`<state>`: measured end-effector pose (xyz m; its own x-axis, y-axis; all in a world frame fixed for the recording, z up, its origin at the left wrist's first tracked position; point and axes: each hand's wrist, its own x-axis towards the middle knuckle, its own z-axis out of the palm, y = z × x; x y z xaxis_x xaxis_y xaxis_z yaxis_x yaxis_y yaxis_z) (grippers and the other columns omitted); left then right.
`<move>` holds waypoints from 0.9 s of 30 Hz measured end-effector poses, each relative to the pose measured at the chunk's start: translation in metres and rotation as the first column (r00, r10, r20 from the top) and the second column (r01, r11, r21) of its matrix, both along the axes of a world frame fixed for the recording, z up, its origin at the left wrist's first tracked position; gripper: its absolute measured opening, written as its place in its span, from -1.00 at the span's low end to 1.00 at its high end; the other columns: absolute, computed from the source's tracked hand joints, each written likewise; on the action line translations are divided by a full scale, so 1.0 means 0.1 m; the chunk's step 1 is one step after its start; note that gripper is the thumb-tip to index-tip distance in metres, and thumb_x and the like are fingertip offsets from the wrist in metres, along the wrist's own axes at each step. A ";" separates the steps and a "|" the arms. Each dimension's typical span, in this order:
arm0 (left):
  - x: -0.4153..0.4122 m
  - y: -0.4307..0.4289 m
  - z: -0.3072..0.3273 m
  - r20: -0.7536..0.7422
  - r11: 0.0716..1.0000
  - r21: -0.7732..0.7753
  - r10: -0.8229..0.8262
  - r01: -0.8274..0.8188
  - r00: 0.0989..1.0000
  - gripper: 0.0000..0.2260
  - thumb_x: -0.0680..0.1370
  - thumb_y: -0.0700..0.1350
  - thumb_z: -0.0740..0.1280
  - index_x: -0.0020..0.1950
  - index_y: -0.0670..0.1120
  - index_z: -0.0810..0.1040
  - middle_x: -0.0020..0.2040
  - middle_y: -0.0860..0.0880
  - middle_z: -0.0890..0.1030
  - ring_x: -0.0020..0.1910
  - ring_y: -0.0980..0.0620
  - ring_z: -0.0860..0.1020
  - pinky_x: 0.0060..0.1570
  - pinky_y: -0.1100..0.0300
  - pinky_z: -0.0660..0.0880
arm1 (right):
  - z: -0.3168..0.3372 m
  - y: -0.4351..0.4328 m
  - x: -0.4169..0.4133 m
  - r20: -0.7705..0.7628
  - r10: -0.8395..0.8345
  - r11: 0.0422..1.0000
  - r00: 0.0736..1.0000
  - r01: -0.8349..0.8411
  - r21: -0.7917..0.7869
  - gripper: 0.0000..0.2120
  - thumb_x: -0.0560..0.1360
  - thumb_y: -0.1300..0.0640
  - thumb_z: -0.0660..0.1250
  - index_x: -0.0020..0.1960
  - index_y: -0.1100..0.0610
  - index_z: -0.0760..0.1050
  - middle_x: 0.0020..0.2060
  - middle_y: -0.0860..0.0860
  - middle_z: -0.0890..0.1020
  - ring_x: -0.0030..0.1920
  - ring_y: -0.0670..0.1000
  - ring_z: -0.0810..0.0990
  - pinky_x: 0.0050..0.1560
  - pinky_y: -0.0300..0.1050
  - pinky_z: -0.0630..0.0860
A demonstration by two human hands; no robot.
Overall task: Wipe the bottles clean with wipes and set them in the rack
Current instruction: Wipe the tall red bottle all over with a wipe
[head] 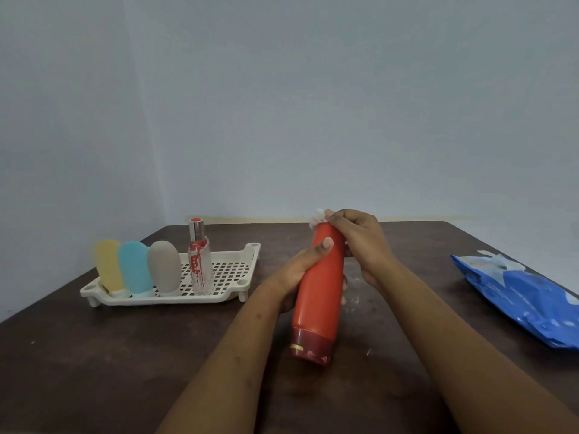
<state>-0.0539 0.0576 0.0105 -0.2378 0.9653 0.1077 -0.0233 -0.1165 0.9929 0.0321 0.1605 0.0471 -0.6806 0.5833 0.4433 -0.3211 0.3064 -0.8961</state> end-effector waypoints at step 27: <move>-0.03 -0.04 -0.01 0.032 1.000 -0.020 0.012 -0.011 0.999 -0.08 0.06 0.42 0.51 0.18 -0.19 0.44 -0.22 -0.20 0.63 -0.32 -0.12 0.64 -0.27 0.10 0.60 | -0.11 0.22 -0.01 0.074 0.209 0.978 0.975 -0.210 -0.005 -0.77 0.61 0.08 0.19 0.05 0.17 0.58 -0.11 0.14 0.60 -0.15 0.04 0.60 -0.22 -0.17 0.55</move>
<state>-0.0567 0.0534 0.0096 -0.2518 0.9644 0.0804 -0.0540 -0.0970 0.9938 0.0312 0.1828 0.0359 -0.8184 0.4231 0.3888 -0.3115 0.2419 -0.9190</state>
